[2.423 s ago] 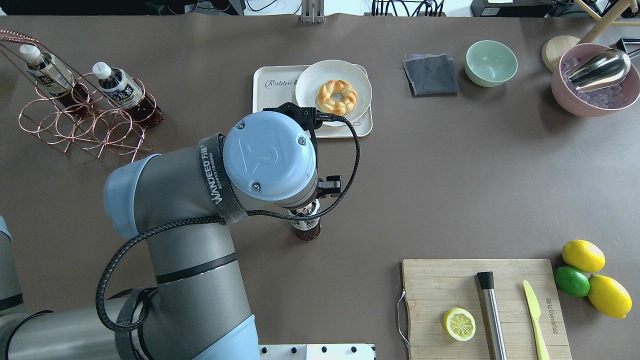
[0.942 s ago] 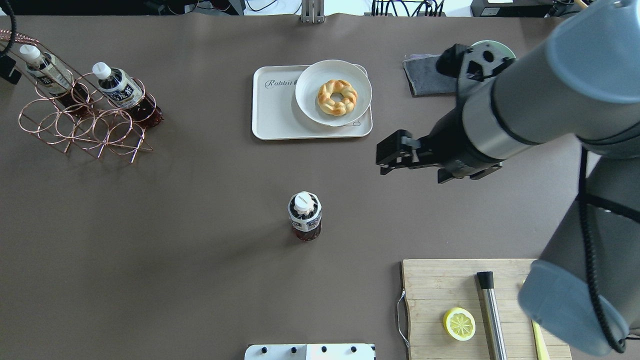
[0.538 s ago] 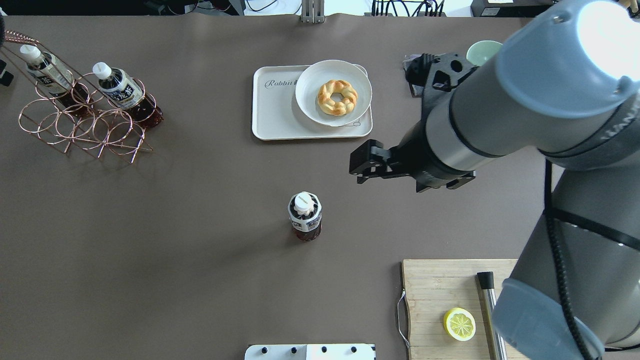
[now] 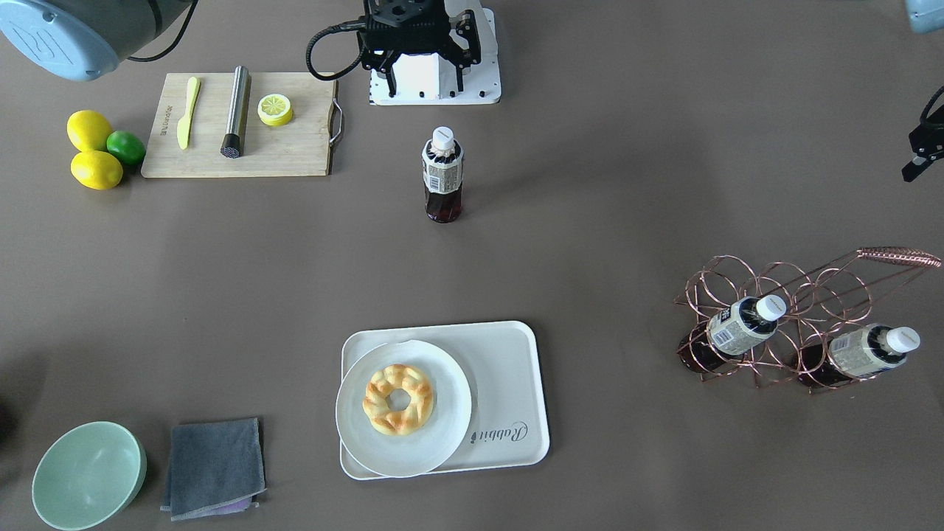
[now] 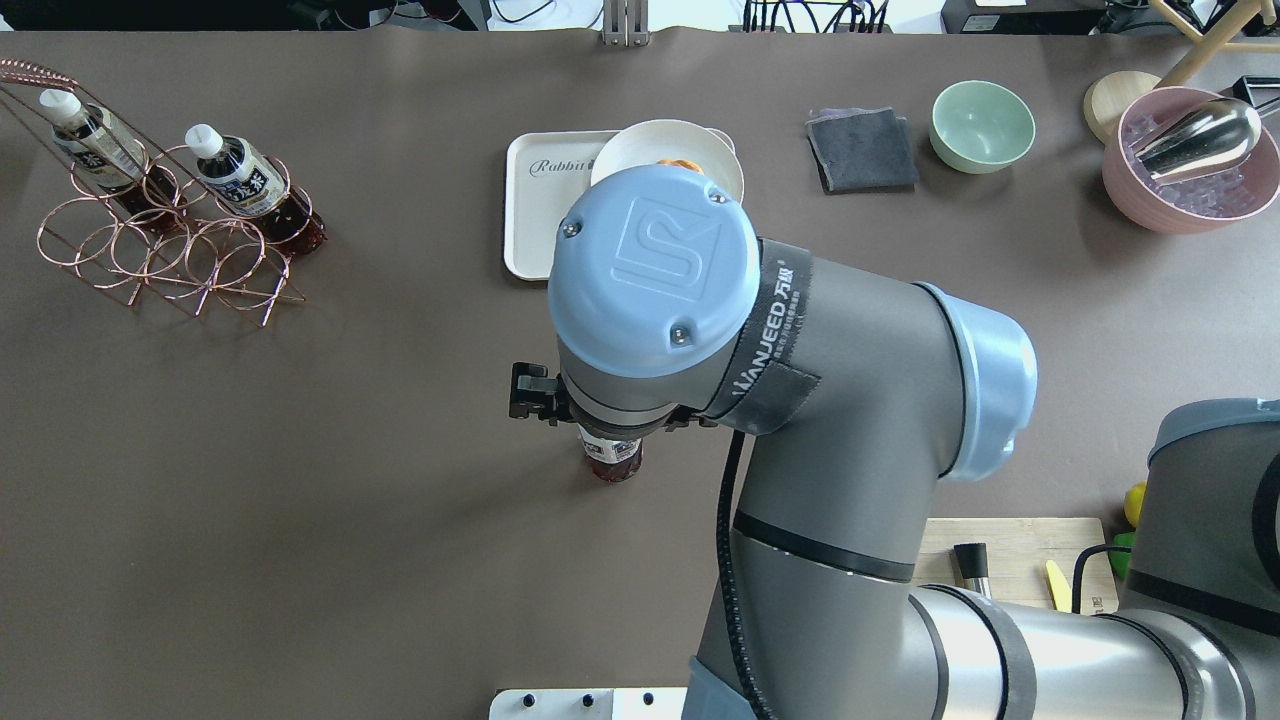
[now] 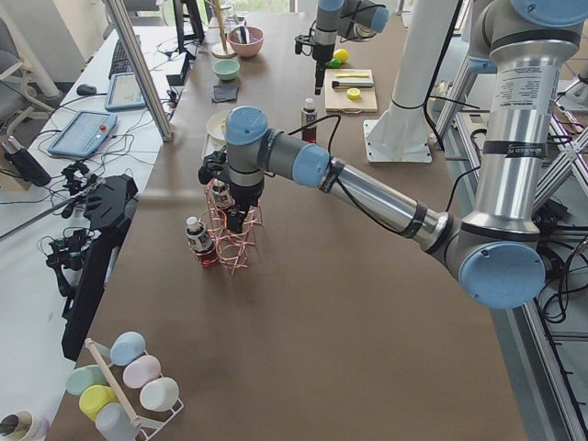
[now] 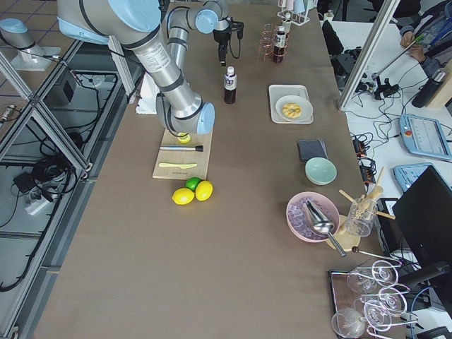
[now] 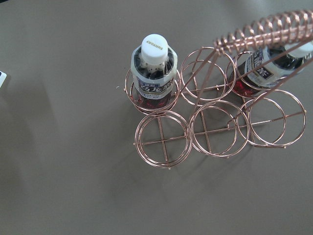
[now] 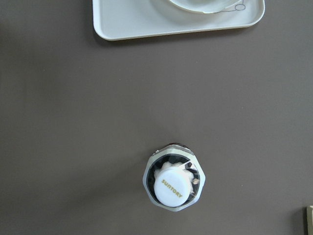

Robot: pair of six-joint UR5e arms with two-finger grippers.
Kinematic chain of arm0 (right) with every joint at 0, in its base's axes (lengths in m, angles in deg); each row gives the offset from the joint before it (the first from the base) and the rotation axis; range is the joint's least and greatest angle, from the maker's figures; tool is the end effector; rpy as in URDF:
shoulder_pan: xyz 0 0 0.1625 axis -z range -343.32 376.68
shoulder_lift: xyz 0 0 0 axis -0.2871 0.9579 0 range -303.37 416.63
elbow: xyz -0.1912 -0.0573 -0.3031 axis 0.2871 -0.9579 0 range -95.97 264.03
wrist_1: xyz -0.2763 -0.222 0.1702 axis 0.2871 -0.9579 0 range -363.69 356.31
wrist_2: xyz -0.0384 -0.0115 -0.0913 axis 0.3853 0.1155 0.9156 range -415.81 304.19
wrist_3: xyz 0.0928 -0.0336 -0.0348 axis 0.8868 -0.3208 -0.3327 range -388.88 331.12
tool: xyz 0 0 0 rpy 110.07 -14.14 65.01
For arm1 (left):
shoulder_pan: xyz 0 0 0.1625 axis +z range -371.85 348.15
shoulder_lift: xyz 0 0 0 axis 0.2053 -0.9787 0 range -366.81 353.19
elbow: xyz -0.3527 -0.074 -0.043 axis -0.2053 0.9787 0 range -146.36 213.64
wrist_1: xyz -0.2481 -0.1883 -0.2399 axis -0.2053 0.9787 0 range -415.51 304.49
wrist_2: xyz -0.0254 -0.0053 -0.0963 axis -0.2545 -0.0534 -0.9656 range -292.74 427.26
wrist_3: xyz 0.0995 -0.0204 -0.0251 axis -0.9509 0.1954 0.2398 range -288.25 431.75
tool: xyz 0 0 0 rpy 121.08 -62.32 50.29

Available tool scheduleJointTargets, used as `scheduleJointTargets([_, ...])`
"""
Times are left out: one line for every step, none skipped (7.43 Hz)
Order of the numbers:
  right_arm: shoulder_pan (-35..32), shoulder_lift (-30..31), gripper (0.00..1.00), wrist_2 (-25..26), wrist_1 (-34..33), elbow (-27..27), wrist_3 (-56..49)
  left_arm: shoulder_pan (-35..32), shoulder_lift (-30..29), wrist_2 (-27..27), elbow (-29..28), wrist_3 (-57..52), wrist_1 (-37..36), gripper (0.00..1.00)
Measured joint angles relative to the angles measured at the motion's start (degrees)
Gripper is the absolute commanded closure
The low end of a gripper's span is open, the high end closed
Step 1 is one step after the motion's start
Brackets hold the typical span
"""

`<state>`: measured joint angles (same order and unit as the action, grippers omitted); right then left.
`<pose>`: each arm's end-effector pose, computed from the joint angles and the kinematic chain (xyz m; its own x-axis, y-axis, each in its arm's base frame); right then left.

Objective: Place tea on tray
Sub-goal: 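Lower the right gripper over the bottle cap and close on it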

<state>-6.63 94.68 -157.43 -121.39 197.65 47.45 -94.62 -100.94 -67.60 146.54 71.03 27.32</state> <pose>-0.4339 -0.3092 0.0228 0.6578 0.0315 0.7525 -0.0979 0.9942 0.0440 0.0007 -0.4783 0.3922 0.6715 0.3388 -0.6591 -0.1268 0.9288 0.3482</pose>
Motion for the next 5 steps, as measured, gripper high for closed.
scheduleJointTargets([0.4, -0.54, 0.08, 0.63, 0.58, -1.93, -1.15, -0.75, 0.72, -0.58, 0.08, -1.24, 0.06, 0.05])
scheduleJointTargets([0.6, -0.67, 0.11, 1.14, 2.18, -3.75, -2.37, -1.2, 1.12, -0.76, 0.22, -1.79, 0.33, 0.05])
scheduleJointTargets([0.67, -0.68, 0.13, 1.72, 3.77, -5.47, -3.2, -1.65, 1.83, -0.82, 0.46, -1.98, 0.73, 0.05])
scheduleJointTargets([0.69, -0.68, 0.16, 2.08, 4.95, -6.6, -3.75, -1.94, 2.6, -0.88, 0.75, -2.01, 1.53, 0.05])
scheduleJointTargets([0.67, -0.47, 0.18, 2.32, 5.51, -7.14, -4.32, -2.12, 3.43, -0.91, 0.91, -2.02, 2.37, 0.05])
